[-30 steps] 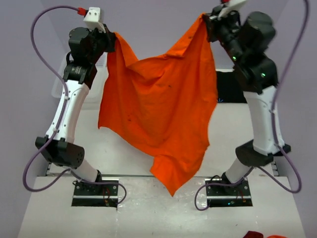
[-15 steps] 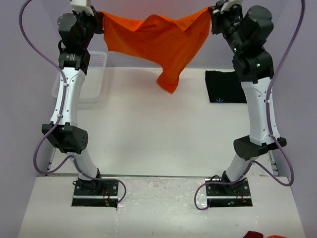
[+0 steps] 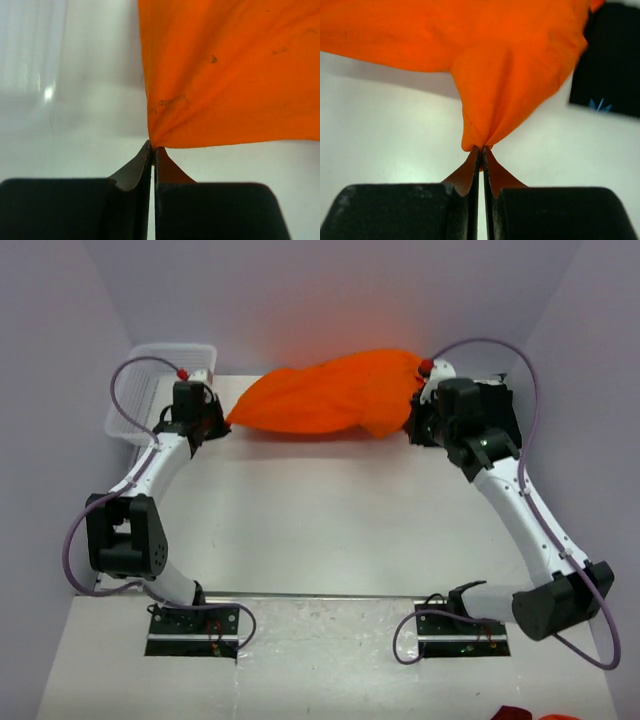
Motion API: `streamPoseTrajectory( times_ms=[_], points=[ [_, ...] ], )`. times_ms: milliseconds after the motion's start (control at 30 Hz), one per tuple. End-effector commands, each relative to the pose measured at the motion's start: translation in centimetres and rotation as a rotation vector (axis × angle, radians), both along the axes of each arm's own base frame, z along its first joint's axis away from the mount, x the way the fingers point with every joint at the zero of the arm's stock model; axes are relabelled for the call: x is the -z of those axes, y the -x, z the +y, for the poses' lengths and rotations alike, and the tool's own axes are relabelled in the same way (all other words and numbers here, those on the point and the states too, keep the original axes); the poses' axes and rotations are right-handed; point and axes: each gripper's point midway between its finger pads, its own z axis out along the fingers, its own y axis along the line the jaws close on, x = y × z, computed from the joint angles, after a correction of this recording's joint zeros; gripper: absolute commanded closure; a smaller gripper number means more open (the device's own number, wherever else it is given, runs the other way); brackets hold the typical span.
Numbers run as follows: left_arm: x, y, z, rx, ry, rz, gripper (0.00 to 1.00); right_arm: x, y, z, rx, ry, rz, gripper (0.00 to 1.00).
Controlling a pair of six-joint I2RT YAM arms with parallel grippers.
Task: Fold and stack the t-shirts
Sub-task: Flatten out the tshirt
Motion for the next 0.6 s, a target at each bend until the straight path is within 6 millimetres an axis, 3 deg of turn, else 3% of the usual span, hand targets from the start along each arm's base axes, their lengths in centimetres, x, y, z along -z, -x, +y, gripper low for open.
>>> streamPoseTrajectory(
  times_ms=[0,67,100,167,200,267,300,433,567],
  points=[
    [1.9,6.4,1.3,-0.161,0.074,0.116,1.00,0.2,5.6,-1.0,0.124,-0.166,0.033,1.00],
    [3.6,9.0,1.4,-0.182,0.065,0.206,1.00,0.8,7.9,-2.4,0.209,-0.185,0.064,1.00],
    [3.7,10.2,1.1,-0.176,0.069,0.221,1.00,2.4,9.1,-3.2,0.237,-0.160,0.103,1.00],
    [4.2,12.3,0.6,-0.163,0.085,0.261,1.00,2.3,11.2,-4.2,0.272,-0.189,0.092,1.00],
    [3.7,13.4,0.8,-0.172,0.083,0.255,1.00,3.9,12.3,-4.6,0.282,-0.169,0.136,1.00],
    [3.9,14.9,1.8,-0.223,0.062,0.263,1.00,4.5,13.8,-4.6,0.282,-0.202,0.162,1.00],
    [3.7,15.9,2.1,-0.237,0.057,0.249,1.00,5.9,14.5,-4.6,0.277,-0.189,0.206,1.00],
    [4.5,17.5,3.4,-0.307,0.034,0.245,1.00,8.8,16.2,-4.9,0.290,-0.150,0.264,1.00],
    [6.1,18.6,3.0,-0.299,0.041,0.315,1.00,10.3,17.6,-4.5,0.265,-0.157,0.315,1.00]
  ],
)
